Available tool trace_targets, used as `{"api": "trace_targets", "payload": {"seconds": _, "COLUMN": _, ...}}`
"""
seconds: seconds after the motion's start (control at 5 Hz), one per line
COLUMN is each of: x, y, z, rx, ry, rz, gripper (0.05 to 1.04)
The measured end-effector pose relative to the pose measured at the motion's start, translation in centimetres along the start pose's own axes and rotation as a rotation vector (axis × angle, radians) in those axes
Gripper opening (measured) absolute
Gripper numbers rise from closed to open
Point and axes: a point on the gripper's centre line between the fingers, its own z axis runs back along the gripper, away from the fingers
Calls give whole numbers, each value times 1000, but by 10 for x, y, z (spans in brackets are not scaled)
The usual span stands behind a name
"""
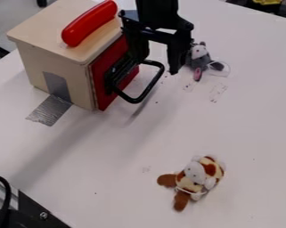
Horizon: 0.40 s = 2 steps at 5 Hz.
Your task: Move the grey doll to the front of the drawer
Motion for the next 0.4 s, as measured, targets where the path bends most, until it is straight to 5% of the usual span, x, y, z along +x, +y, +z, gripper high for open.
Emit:
{"api": "trace_targets", "payload": {"seconds": 0.2, "x": -3, "y": 0, "z": -8, "rx": -1, "ry": 30, "rz": -1, "gripper": 999}}
{"api": "trace_targets", "payload": {"seconds": 0.4, "x": 28, "y": 5, "z": -9, "rx": 32, "ry": 17, "rz": 18, "gripper": 999}}
